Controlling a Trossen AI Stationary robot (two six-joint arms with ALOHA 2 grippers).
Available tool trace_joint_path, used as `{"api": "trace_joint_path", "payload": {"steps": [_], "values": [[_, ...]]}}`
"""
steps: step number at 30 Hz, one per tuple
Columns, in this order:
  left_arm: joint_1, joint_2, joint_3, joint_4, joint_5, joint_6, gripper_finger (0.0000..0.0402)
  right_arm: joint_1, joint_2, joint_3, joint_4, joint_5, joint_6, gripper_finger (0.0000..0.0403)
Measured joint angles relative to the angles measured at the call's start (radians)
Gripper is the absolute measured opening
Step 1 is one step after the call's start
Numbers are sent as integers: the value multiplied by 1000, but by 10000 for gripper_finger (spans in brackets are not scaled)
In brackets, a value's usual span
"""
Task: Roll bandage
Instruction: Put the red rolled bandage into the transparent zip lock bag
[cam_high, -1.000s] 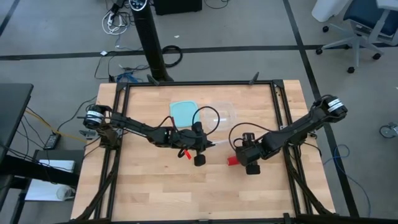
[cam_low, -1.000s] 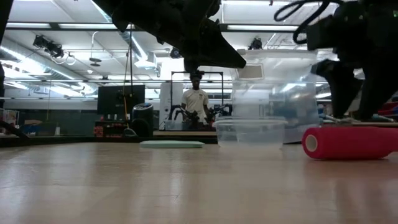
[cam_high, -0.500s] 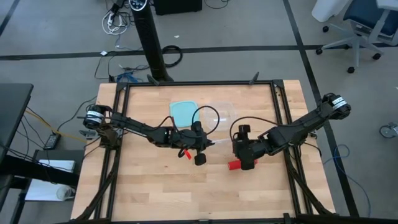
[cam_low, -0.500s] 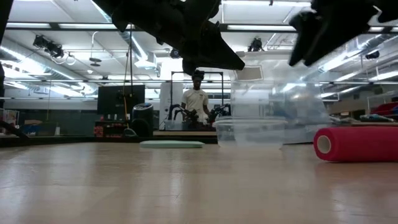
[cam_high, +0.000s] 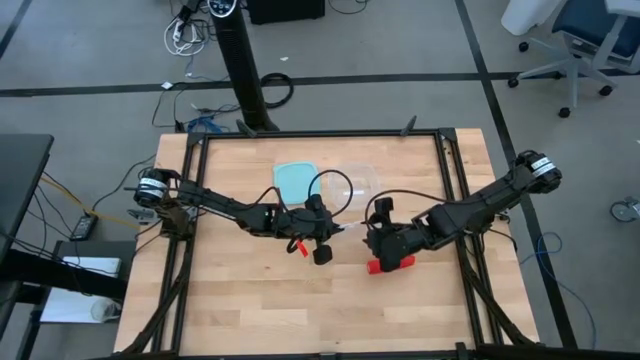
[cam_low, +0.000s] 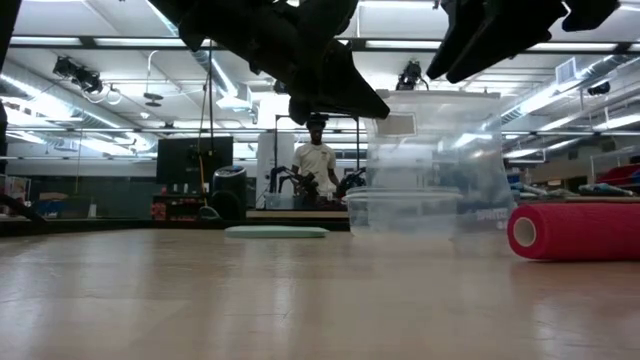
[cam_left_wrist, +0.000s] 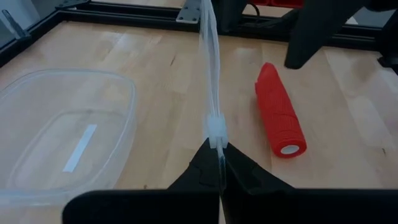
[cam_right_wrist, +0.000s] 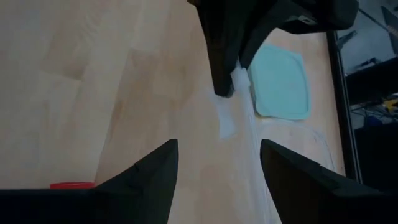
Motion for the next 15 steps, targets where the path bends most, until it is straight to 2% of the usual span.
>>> {"api": "trace_joint_path", "payload": {"steps": [15], "values": [[0, 0, 0, 54, 19, 0, 0, -39, 46, 0, -13, -31, -19, 223]]}}
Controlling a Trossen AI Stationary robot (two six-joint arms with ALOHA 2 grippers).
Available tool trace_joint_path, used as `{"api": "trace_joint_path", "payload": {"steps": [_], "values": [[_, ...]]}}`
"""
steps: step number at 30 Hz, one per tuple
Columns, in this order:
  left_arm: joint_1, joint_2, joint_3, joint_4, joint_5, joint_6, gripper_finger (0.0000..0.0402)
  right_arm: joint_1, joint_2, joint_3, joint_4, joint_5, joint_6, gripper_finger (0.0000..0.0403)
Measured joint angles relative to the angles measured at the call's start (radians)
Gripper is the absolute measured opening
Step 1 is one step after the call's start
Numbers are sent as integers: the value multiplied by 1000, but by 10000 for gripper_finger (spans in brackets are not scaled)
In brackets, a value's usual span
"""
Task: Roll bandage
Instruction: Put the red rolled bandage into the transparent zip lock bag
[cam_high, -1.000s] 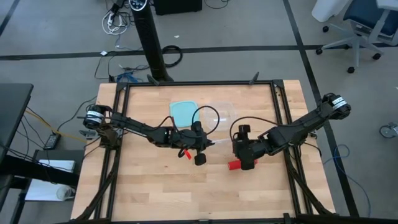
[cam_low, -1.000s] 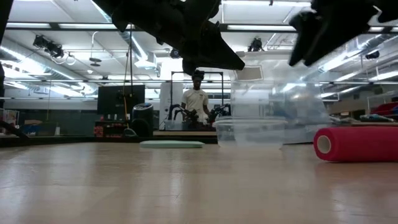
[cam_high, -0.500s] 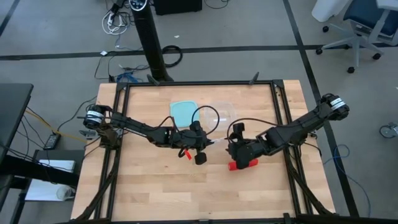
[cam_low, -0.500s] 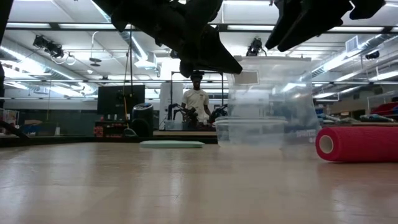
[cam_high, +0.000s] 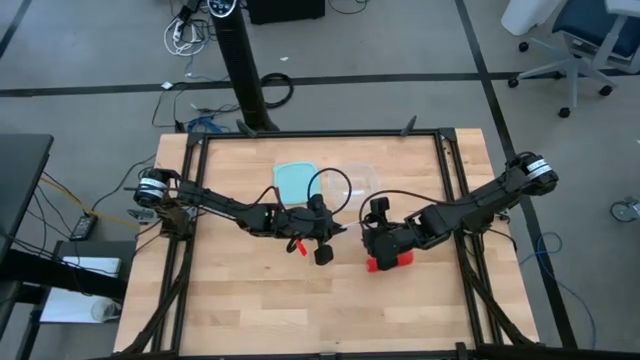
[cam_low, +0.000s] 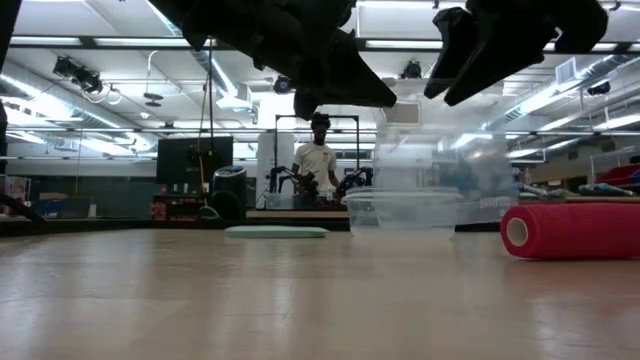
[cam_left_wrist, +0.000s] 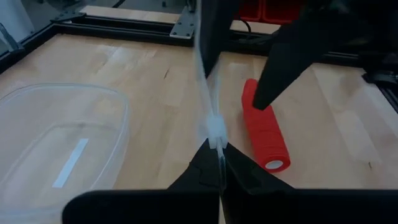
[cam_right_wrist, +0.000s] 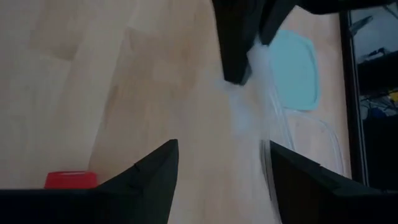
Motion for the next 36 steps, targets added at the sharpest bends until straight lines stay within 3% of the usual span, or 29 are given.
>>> {"api": "trace_joint_path", "payload": {"steps": [6, 10, 15, 20, 30, 36], "values": [[-2, 0, 0, 71, -2, 64, 0, -20, 2, 0, -5, -52, 59, 223], [-2, 0, 0, 147, -80, 129, 0, -73, 2, 0, 1, -211, 190, 220], [1, 2, 0, 238, -111, 195, 0, -99, 2, 0, 6, -208, 222, 213], [20, 1, 0, 252, -1, 188, 0, -91, 3, 0, 78, -281, -102, 212], [81, 0, 0, 195, 231, -45, 0, -64, 3, -1, 103, -306, -765, 211], [98, 0, 1, 224, 314, -137, 0, -64, 3, -1, 141, -305, -862, 211]]}}
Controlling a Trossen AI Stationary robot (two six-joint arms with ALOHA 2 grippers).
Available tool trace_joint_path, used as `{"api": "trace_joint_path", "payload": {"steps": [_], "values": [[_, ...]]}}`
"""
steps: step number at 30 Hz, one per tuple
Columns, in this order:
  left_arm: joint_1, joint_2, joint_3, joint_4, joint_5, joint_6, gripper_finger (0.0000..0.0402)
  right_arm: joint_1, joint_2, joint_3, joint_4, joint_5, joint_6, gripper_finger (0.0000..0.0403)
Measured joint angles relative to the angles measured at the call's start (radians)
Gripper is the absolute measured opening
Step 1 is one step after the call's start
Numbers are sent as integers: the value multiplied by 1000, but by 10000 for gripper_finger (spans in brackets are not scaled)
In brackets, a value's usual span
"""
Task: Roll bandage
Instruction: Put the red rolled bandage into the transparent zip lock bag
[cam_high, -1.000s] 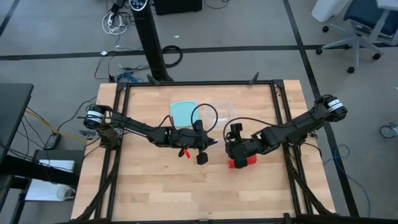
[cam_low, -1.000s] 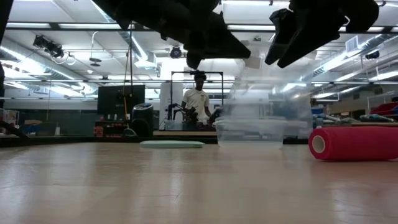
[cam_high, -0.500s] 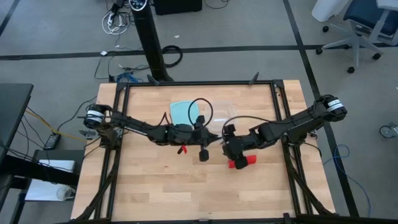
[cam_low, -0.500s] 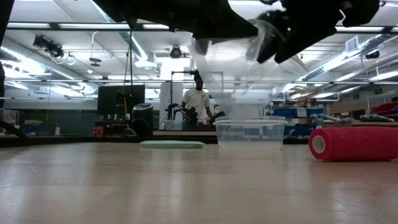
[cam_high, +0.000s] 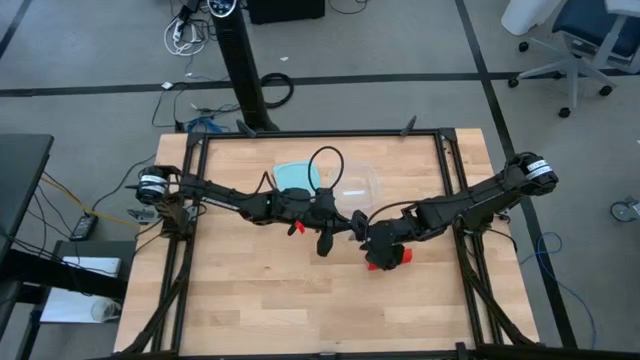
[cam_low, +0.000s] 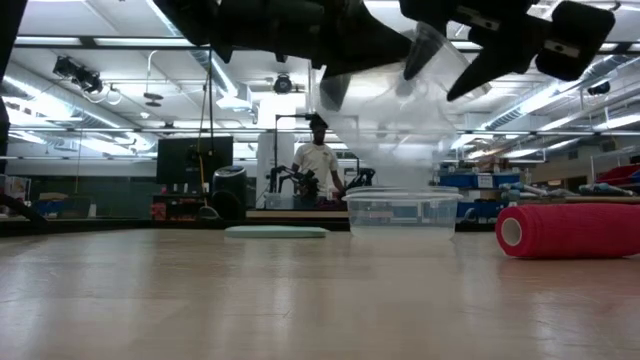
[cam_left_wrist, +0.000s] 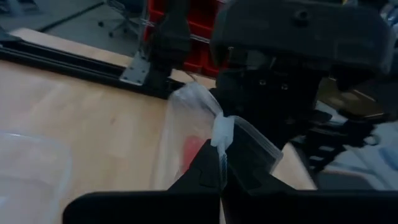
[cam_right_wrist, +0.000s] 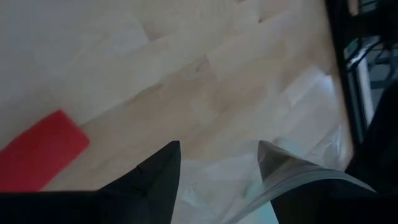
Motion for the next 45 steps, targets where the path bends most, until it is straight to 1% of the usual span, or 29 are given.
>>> {"api": "trace_joint_path", "payload": {"steps": [6, 9, 12, 14, 17, 19, 21, 23, 25, 28, 34, 38, 45], "values": [[7, 0, 2, -2, 66, -31, 0, 0, 0, 0, 57, 7, -21, 212], [7, 0, 3, -9, 83, -31, 0, 2, 0, 0, 55, 47, -77, 212], [7, -1, 3, -21, 93, -31, 0, 9, 0, 0, 62, 71, -164, 209], [7, -2, 3, -29, 100, -31, 0, 9, 0, -1, 82, 84, -192, 207], [2, -2, 4, -38, 100, -25, 0, 9, 0, -1, 88, 88, -193, 205], [-2, -2, 5, -58, 99, -7, 0, 14, 0, -1, 99, 91, -155, 203], [-12, -2, 5, -83, 82, 16, 0, 26, 0, -1, 99, 102, -125, 201], [-25, 0, -6, -89, 44, 43, 0, 33, 0, -1, 83, 106, -105, 199], [-33, 5, -15, -89, 3, 65, 0, 31, 0, -14, 83, 107, -95, 198], [-38, 6, -28, -93, -33, 84, 0, 18, 0, -42, 79, 114, -95, 197], [-39, 19, -29, -132, -81, 101, 0, -18, -1, -124, 189, 88, -94, 196], [-41, 63, -29, -125, -80, 100, 0, -27, 0, -176, 250, 59, -92, 195], [-43, 112, -29, -127, -78, 82, 0, -30, 0, -232, 259, 84, -42, 195]]}}
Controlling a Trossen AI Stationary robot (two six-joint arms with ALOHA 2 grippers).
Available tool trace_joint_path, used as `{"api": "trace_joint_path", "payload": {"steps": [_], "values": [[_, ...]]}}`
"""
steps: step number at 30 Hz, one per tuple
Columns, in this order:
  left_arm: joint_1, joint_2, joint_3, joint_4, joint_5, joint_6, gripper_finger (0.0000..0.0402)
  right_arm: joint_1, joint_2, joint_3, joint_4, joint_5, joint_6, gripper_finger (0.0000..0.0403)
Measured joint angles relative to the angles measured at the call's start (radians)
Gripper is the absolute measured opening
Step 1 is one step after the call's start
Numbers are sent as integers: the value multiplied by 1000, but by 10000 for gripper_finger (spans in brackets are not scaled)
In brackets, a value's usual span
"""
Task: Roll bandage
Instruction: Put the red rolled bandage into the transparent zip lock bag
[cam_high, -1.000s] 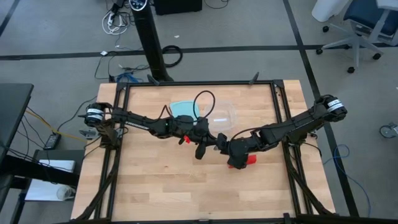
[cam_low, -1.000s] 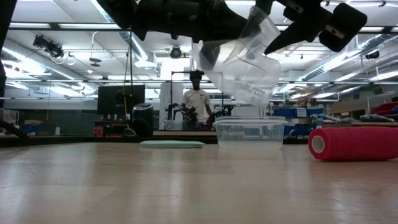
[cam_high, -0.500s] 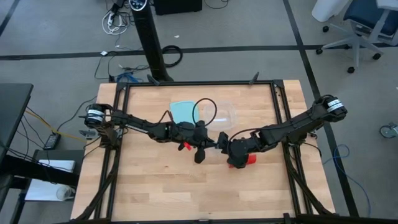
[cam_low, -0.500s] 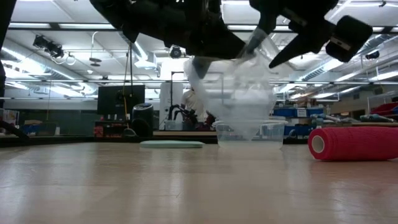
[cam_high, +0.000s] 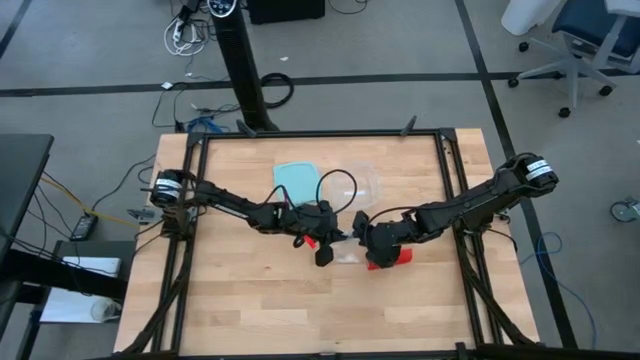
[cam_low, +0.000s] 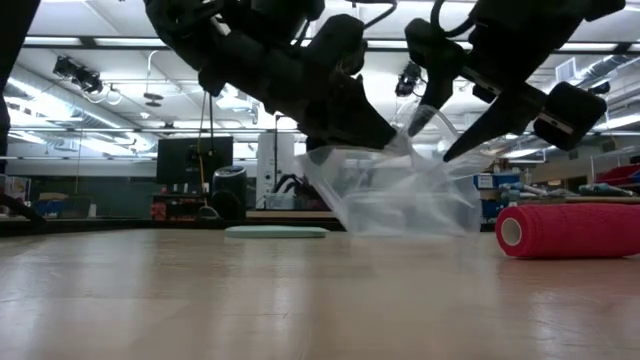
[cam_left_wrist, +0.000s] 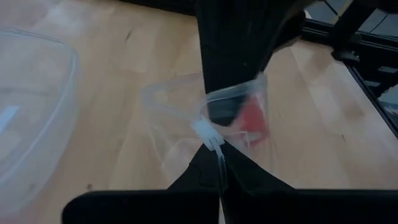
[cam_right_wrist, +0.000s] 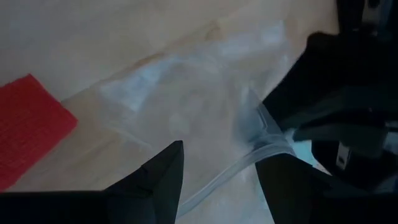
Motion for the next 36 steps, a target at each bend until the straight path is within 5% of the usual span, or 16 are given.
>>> {"api": "trace_joint_path", "payload": {"steps": [36], "values": [[1, 0, 0, -20, -22, 25, 0, 165, -28, 15, 24, 266, 230, 191]]}}
